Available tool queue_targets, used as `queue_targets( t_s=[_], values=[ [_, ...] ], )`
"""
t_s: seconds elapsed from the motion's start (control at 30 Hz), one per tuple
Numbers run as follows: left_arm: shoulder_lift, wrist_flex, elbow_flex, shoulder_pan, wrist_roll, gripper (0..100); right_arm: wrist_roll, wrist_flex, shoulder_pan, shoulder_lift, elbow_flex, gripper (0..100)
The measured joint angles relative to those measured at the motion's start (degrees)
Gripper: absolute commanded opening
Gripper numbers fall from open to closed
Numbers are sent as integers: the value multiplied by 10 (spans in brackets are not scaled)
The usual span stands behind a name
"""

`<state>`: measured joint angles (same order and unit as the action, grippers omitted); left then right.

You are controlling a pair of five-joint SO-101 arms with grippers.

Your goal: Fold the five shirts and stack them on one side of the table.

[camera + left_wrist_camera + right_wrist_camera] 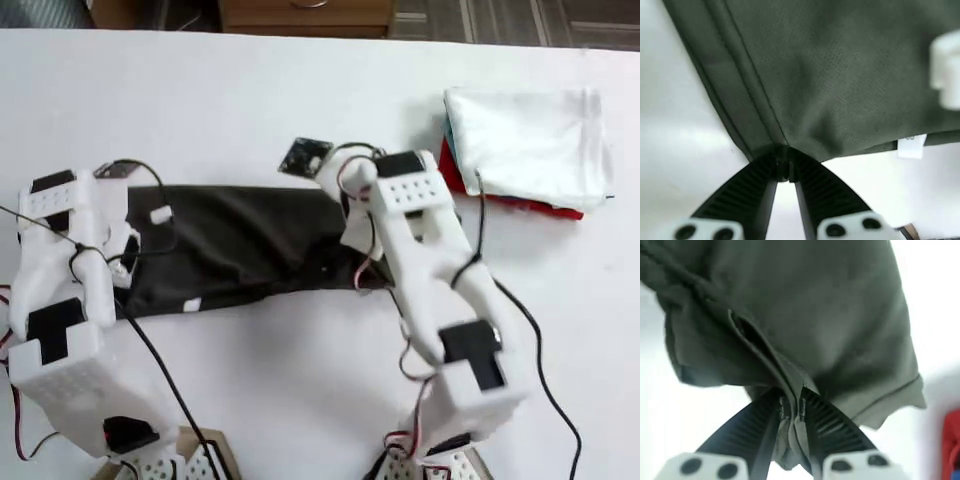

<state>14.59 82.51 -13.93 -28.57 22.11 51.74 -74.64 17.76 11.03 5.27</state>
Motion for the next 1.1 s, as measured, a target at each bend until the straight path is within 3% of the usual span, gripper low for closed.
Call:
queue_targets(
  t_s=[0.07,0.27,0.43,0.53,0.8,1.1],
  values=[
    [0,-11,-11,-1,0,24,0,0,0,34,-30,38],
    [-11,-90,-86,0,0,24,-48,-20,-6,67,-96,274],
    [-36,-151,-149,1,0,24,-100,-54,-39,67,-167,174],
    [-61,-173,-174,1,0,24,-135,-96,-52,67,-201,17],
    [-195,-309,-320,1,0,24,-145,-203,-15,-18,-157,21],
    [-375,-477,-515,1,2,24,-150,-25,63,-99,112,21]
  ],
)
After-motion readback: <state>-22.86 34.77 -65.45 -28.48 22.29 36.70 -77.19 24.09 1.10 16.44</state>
